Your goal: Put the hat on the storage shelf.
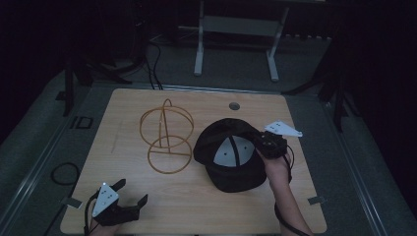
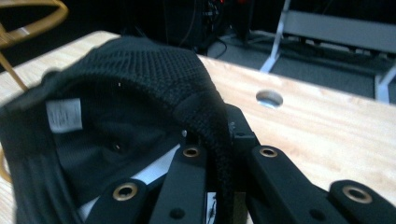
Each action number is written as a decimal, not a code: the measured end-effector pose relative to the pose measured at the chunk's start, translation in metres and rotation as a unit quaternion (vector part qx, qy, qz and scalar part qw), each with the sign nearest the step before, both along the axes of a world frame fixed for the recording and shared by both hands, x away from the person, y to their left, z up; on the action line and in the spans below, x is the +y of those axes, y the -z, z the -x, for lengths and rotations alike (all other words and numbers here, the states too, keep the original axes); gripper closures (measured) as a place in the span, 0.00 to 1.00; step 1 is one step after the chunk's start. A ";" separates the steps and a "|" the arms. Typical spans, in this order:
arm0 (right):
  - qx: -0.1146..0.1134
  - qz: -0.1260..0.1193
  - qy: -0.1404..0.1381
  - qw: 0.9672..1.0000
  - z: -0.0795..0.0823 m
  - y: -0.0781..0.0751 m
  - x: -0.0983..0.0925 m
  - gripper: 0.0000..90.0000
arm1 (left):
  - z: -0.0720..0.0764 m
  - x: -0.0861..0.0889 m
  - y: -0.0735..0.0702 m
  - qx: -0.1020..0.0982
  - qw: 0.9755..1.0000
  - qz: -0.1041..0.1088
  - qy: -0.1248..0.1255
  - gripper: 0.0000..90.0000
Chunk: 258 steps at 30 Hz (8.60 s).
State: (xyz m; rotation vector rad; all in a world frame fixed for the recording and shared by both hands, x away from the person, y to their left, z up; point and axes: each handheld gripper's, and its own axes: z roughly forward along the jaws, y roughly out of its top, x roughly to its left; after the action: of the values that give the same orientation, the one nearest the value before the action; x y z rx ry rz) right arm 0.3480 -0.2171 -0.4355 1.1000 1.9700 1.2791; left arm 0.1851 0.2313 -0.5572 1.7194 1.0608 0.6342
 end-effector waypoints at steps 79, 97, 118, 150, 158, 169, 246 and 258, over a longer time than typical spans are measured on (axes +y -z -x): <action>-0.061 -0.062 -0.081 0.993 0.072 -0.043 -0.020 0.98 | -0.088 -0.184 -0.094 -0.028 0.990 0.043 0.134 0.97; -0.045 -0.067 -0.069 0.994 0.080 -0.021 -0.026 0.86 | -0.089 -0.186 -0.113 -0.061 0.991 0.048 0.105 0.98; 0.018 -0.077 -0.112 0.991 0.113 0.003 -0.056 0.35 | -0.088 -0.189 -0.131 -0.084 0.988 0.061 0.113 0.98; -0.034 -0.050 -0.173 0.983 0.122 -0.044 -0.073 0.43 | -0.091 -0.130 -0.132 -0.125 0.938 0.056 0.318 0.98; -0.043 -0.034 -0.243 0.969 0.121 -0.057 -0.048 0.43 | -0.091 -0.121 -0.138 -0.136 0.896 0.044 0.421 0.98; -0.038 0.012 -0.381 0.924 0.137 -0.063 -0.015 0.41 | -0.089 -0.127 -0.146 -0.141 0.857 0.021 0.495 0.98; -0.097 -0.044 -0.171 0.980 0.071 -0.114 -0.019 0.98 | -0.063 -0.037 -0.123 -0.078 0.969 -0.003 0.234 0.57; -0.086 -0.049 -0.155 0.983 0.035 -0.130 0.010 0.98 | -0.041 -0.026 -0.071 -0.040 0.985 -0.029 0.166 0.15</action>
State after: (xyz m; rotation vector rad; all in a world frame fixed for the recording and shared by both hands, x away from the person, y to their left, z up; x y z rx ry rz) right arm 0.3128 -0.2067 -0.3059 0.7139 2.0172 1.5914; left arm 0.2261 0.2051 -0.4860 1.8519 0.6831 0.5200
